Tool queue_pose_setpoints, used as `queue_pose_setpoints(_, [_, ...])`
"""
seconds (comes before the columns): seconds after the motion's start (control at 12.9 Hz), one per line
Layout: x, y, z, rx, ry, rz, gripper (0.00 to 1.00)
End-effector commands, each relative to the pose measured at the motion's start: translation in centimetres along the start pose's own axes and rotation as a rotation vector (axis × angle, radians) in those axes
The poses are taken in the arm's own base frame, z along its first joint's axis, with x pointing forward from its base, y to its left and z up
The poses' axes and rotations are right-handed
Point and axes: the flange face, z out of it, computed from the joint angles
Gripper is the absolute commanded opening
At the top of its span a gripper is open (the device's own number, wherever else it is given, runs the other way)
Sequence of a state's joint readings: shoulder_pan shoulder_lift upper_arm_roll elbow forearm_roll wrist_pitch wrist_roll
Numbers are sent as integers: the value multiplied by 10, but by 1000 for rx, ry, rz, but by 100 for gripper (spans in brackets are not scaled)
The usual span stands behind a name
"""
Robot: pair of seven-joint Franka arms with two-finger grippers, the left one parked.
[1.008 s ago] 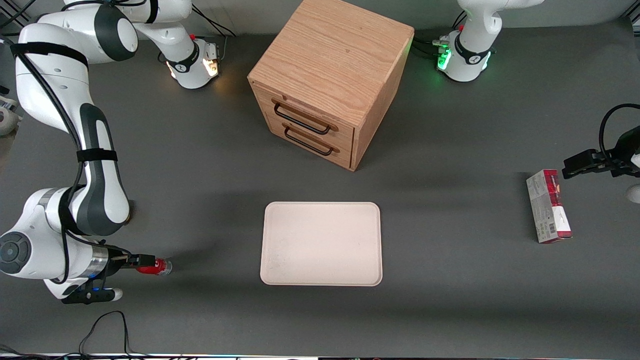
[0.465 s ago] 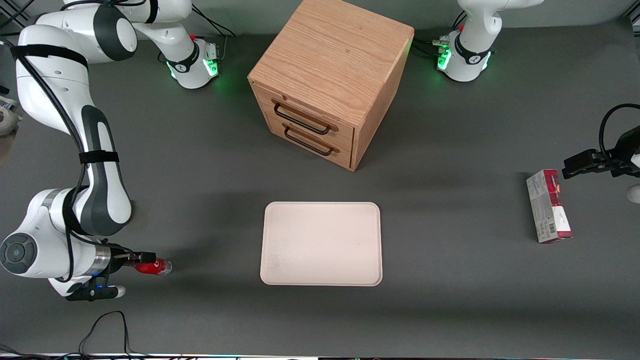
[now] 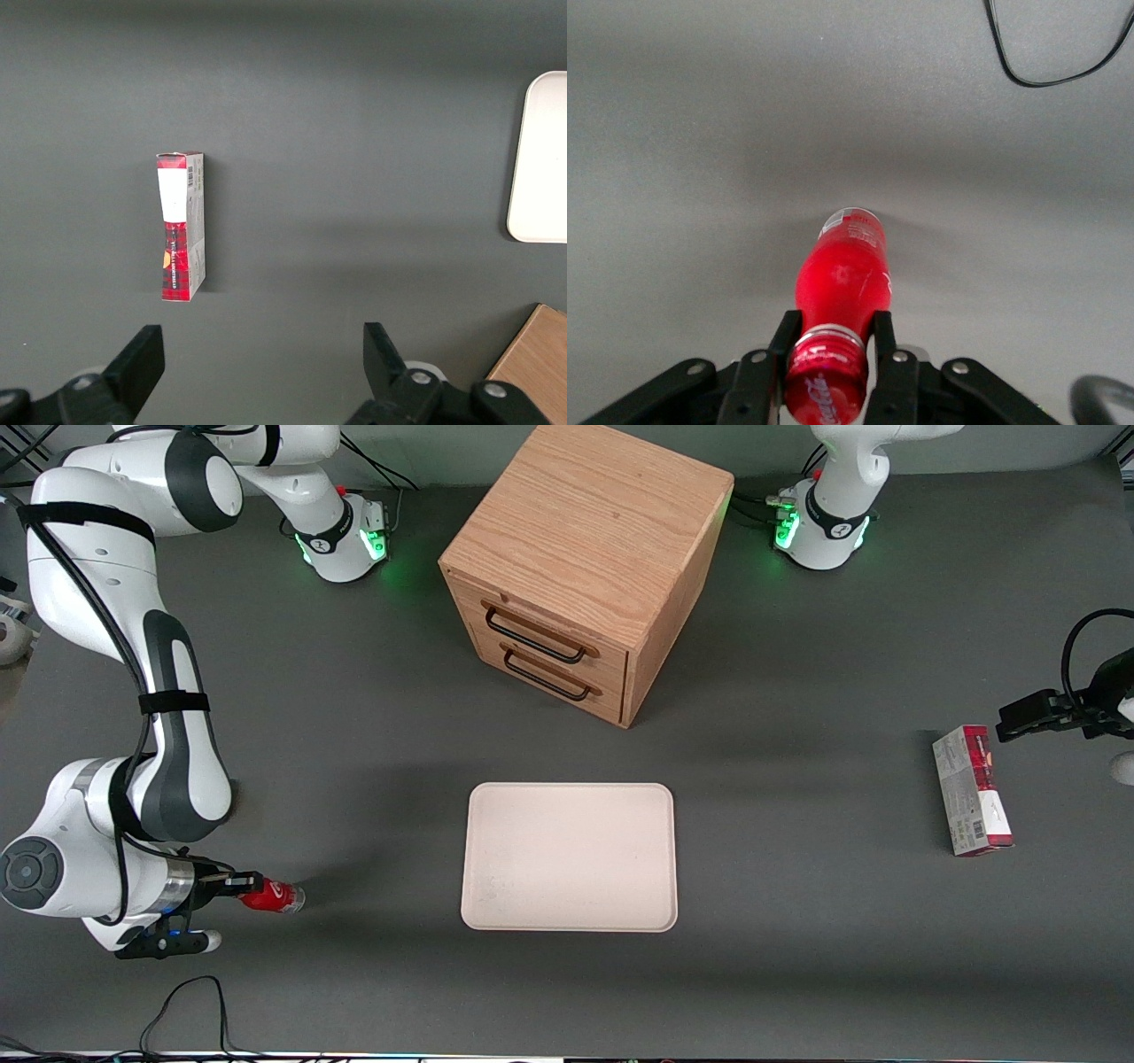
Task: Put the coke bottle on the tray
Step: 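Close the right gripper around the bottle's neck, then lift the bottle and carry it over the white tray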
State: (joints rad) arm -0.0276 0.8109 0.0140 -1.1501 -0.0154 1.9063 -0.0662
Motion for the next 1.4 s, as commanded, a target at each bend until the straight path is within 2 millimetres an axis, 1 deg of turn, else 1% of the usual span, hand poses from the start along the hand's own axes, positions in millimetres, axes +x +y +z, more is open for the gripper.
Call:
queue_pose_setpoints(0.0, [-4, 1, -8, -14, 9, -29, 0])
queue_pose_setpoints(0.16, [-3, 1, -13, -15, 17, -27, 0])
queue_pose_setpoints(0.23, [-3, 0, -19, -17, 26, -28, 0])
queue_pose_setpoints(0.31, [-3, 0, -31, -18, 36, -29, 0])
queue_pose_setpoints(0.39, [-5, 0, -47, -20, 49, -28, 0])
queue_pose_setpoints(0.47, [-9, -1, -66, -21, 46, -29, 0])
queue_pose_setpoints(0.54, [-15, -1, -91, -20, 43, -28, 0])
queue_pose_setpoints(0.7, [-31, -4, -155, -17, 43, -27, 0])
queue_pose_setpoints(0.78, [-44, -4, -188, -17, 37, -33, 0])
queue_pose_setpoints(1.01, [-84, -7, -261, -16, 27, -56, 0])
queue_pose_setpoints(1.09, [-103, -10, -289, -17, 29, -58, 0])
queue_pose_setpoints(1.16, [-117, -11, -307, -17, 29, -59, 0])
queue_pose_setpoints(1.32, [-121, -18, -312, -13, 28, -70, 0])
